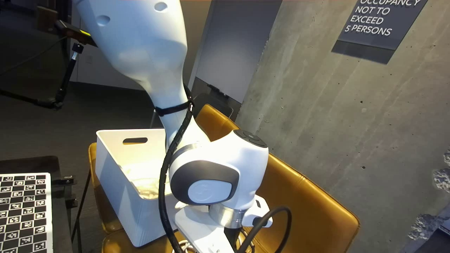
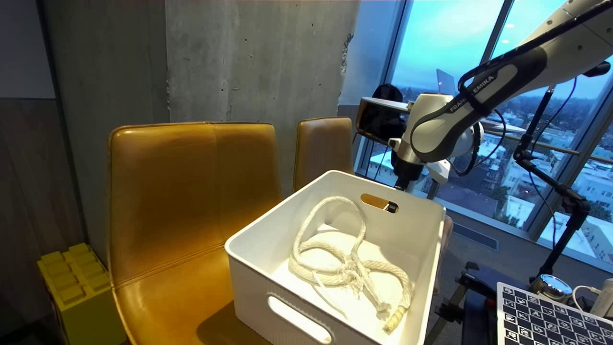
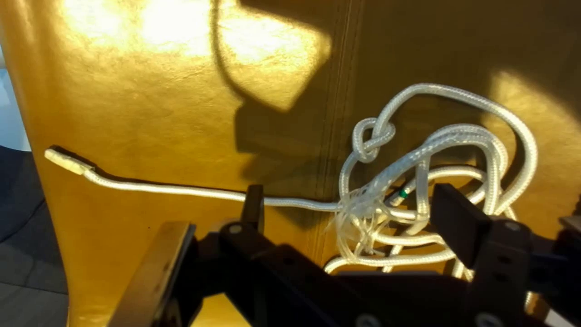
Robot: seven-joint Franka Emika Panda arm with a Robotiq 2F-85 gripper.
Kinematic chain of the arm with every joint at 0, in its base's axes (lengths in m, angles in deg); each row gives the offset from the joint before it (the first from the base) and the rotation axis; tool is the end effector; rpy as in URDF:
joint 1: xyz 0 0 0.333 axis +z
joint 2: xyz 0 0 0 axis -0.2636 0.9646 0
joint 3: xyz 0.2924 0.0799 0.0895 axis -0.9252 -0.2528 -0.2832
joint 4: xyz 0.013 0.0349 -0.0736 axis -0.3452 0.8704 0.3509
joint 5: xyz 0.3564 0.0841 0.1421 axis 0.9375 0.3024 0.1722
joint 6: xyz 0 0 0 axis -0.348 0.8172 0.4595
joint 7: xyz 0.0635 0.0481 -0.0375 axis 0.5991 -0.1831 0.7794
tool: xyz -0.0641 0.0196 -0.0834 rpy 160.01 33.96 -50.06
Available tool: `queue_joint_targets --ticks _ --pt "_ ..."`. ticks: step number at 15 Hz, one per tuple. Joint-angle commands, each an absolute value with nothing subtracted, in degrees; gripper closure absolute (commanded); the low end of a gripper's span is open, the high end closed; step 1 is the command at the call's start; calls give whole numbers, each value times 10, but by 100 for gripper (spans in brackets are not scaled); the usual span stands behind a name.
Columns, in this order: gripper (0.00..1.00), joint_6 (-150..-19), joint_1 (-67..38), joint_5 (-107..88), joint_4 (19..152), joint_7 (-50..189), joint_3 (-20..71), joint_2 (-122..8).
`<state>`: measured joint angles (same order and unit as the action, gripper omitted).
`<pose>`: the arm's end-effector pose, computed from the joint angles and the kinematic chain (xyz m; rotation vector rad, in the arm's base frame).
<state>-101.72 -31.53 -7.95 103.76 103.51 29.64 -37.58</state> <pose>0.5755 -0.2571 0.1694 3.0095 0.2012 0.0660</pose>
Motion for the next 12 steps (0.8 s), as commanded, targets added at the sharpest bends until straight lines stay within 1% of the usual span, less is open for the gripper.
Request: queue_joint_targets --ticks 1,7,9,10,11,12 --pt "9 -1004 -335 -97 985 1016 284 -342" --pt "7 -1004 -327 -100 957 1001 280 -309" --pt "8 -1003 -324 -100 956 996 275 -304" --pt "11 -1002 -324 -100 954 994 273 -301" --pt "33 -1001 -323 -100 951 991 271 -298" --pt "36 -999 -323 -100 947 990 271 -295"
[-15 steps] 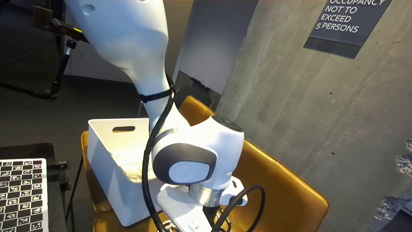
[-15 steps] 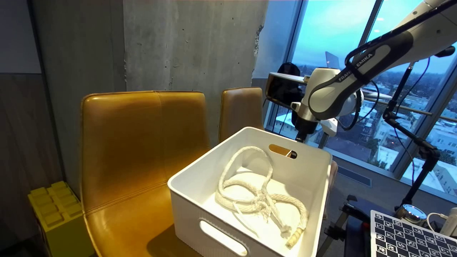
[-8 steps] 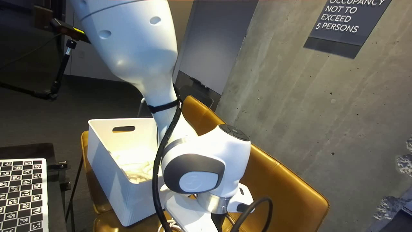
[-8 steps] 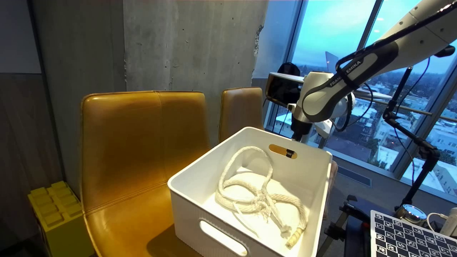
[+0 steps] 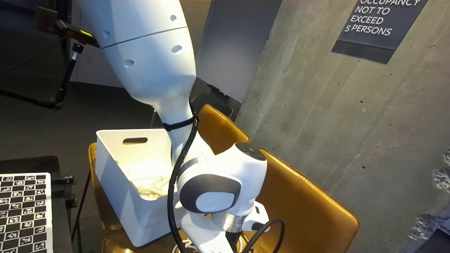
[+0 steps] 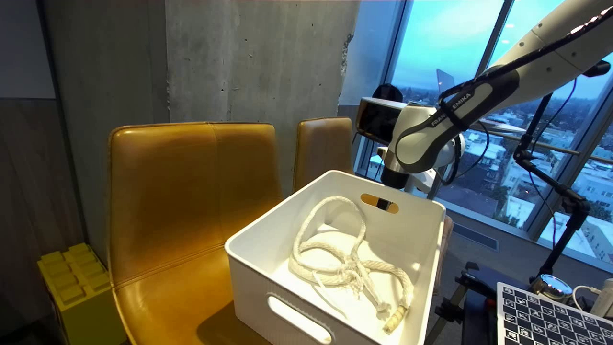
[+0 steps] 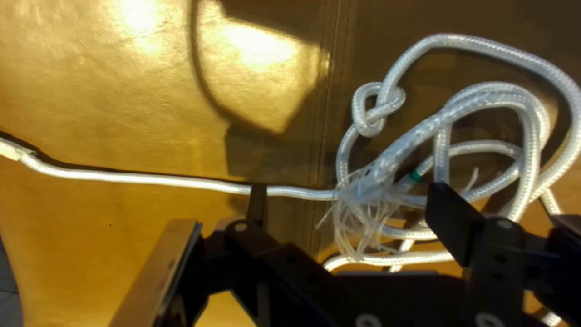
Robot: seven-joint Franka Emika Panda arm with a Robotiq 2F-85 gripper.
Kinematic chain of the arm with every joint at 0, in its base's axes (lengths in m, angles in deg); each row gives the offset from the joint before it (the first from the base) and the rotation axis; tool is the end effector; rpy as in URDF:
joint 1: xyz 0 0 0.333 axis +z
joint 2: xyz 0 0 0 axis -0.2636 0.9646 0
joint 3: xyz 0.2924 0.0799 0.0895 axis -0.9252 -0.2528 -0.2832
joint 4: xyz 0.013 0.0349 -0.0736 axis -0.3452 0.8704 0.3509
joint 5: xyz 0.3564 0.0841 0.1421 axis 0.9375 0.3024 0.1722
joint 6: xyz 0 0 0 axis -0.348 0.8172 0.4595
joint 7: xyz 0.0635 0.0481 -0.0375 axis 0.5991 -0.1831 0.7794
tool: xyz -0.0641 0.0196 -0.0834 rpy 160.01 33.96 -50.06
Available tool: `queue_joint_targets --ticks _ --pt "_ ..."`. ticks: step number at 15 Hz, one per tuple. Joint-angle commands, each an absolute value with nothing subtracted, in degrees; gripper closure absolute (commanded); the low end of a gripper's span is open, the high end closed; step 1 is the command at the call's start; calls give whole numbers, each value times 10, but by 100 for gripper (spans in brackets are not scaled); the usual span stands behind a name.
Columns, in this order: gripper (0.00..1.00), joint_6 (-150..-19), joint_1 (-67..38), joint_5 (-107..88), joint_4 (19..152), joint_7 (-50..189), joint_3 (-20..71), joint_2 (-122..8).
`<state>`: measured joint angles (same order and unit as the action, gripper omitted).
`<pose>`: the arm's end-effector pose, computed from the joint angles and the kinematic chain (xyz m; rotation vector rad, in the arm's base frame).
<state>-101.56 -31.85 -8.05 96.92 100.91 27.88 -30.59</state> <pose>0.6024 -0.2501 0.1349 3.0215 0.1770 0.0673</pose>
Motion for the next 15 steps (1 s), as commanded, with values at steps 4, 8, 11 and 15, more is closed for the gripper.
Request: queue_joint_targets --ticks 4,8,11,15 --pt "61 -995 -321 -102 937 984 273 -289" --pt "91 -994 -312 -106 944 970 277 -298" --pt "100 -985 -301 -116 947 950 282 -309" --pt "100 -945 -290 -124 935 922 290 -337"
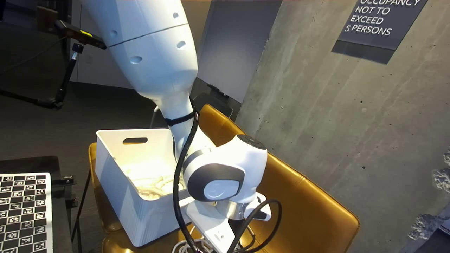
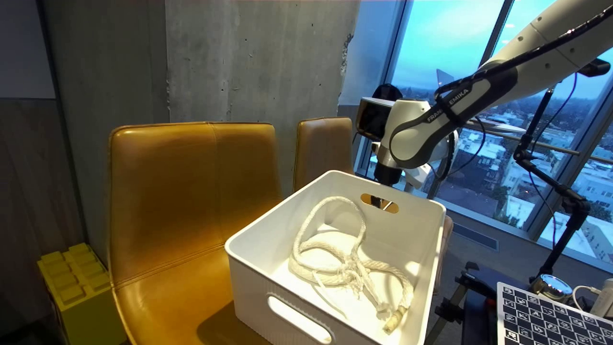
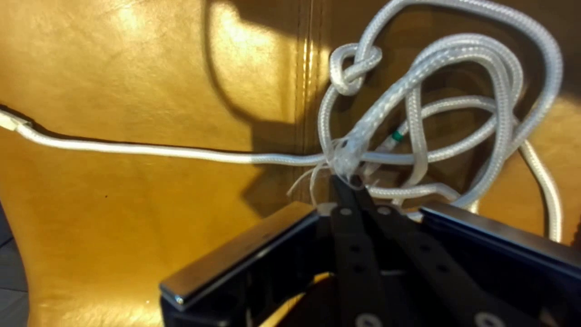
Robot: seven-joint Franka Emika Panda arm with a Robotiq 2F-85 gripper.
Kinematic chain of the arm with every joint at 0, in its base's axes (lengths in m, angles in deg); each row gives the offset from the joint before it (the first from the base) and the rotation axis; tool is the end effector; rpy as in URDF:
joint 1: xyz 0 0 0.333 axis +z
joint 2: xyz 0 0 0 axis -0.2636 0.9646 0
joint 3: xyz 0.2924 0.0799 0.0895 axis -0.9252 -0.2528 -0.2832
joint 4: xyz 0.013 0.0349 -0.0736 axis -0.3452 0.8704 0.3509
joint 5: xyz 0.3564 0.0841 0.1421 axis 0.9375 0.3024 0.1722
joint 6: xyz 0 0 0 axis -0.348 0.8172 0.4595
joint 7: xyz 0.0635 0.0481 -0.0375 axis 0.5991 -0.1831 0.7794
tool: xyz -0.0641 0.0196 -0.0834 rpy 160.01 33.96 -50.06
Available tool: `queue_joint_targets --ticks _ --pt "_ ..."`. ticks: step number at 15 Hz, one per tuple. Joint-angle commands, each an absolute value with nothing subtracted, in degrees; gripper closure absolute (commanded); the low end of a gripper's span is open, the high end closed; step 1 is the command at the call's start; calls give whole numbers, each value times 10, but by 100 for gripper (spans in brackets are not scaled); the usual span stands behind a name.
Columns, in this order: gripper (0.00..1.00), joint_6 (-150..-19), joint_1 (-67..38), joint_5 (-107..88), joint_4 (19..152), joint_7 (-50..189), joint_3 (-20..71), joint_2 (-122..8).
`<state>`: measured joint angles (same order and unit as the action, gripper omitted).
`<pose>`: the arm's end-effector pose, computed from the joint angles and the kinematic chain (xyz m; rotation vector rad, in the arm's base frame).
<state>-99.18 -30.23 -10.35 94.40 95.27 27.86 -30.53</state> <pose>0.6210 -0.2352 0.1469 3.0062 0.1211 0.0660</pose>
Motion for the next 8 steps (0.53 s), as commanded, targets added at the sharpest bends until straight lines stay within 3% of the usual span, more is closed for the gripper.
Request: queue_joint_targets --ticks 1,8 --pt "100 -924 -286 -126 932 917 292 -358" --pt "100 -869 -268 -147 941 930 283 -523"
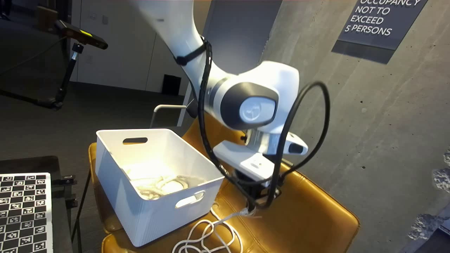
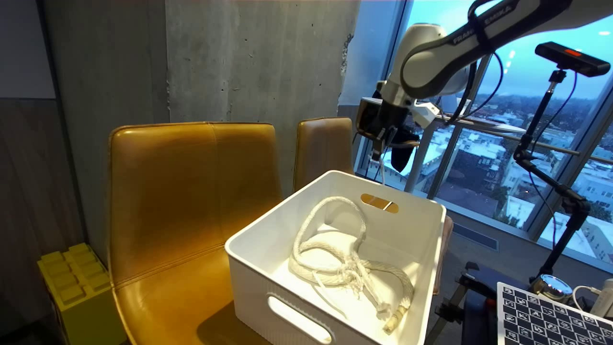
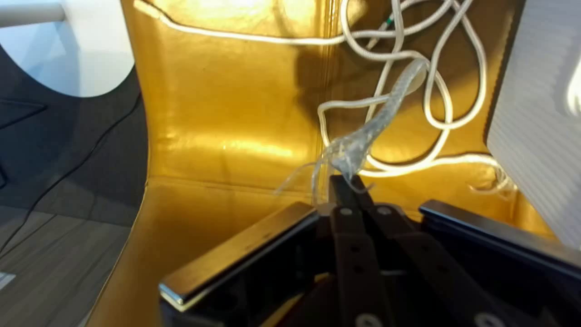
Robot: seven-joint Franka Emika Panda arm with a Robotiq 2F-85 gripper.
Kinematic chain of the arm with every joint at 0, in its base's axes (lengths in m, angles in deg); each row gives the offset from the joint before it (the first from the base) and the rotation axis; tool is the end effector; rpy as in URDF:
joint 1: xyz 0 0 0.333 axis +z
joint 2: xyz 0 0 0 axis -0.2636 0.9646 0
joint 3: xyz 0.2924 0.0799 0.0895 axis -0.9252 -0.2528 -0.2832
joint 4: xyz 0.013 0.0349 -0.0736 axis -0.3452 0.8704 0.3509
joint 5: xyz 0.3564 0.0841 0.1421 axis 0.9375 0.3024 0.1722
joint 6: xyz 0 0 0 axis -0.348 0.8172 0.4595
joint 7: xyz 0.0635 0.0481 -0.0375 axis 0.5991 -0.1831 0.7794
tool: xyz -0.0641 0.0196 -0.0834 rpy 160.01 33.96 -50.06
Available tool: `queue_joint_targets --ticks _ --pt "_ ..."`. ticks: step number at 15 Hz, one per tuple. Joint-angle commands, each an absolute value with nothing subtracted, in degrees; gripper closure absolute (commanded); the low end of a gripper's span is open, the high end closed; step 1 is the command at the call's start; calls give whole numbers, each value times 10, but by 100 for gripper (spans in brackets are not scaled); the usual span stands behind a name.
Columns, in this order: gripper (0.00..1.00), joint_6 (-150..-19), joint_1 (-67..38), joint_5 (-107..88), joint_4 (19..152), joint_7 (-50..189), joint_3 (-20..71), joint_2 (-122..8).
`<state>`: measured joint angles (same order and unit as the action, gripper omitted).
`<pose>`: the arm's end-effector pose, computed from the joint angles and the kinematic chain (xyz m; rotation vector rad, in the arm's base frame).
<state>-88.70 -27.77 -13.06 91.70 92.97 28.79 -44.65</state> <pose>0.6493 -0.2240 0.3156 2.9360 0.1166 0.2093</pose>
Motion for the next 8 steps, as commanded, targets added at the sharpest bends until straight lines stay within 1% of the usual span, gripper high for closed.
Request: queue_joint_targets --ticks 1,8 --pt "100 -868 -265 -145 943 934 279 -547" --pt "100 -835 -212 -140 951 946 246 -707"
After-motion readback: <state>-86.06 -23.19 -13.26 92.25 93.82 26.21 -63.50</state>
